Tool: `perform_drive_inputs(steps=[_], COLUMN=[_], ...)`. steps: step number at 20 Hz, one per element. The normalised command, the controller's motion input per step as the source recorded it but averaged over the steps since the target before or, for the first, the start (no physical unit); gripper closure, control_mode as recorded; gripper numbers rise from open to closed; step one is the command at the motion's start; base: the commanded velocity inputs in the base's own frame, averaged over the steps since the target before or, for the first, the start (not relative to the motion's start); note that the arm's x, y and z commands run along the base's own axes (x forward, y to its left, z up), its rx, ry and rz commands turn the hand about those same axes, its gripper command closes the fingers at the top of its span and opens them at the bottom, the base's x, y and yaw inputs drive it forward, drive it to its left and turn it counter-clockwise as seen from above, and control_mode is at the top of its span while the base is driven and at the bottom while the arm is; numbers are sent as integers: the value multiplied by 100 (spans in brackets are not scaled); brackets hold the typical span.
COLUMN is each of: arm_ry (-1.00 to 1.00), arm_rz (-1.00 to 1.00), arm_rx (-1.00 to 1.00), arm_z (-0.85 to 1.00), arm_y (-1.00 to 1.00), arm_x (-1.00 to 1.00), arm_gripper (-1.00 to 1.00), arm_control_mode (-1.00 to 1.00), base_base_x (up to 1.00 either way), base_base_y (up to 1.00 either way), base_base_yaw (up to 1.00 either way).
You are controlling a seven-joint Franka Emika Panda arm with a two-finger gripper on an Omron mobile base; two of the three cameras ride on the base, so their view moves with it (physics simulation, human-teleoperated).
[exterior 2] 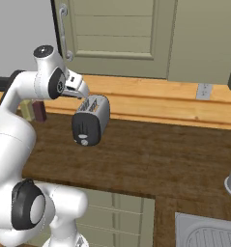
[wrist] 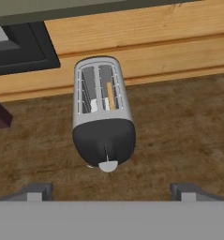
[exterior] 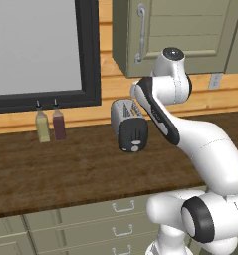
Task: Start the toaster. Once the lever pops up, take the bread to the plate on the dining counter.
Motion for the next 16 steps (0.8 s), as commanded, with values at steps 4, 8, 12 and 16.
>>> perform_drive_inputs(steps=[4, 8, 12, 16], arm_ry=[0, 0, 0, 0], arm_rz=[0, 0, 0, 0], arm_rx=[0, 0, 0, 0], arm_z=[0, 0, 0, 0], arm_y=[0, 0, 0, 0], arm_x=[0, 0, 0, 0], arm_gripper=[-100, -100, -100, -100], arm_control_mode=[-100, -100, -100, -100], base_base_x=[0, 0, 0, 0], base_base_y=[0, 0, 0, 0], base_base_yaw=[0, 0, 0, 0])
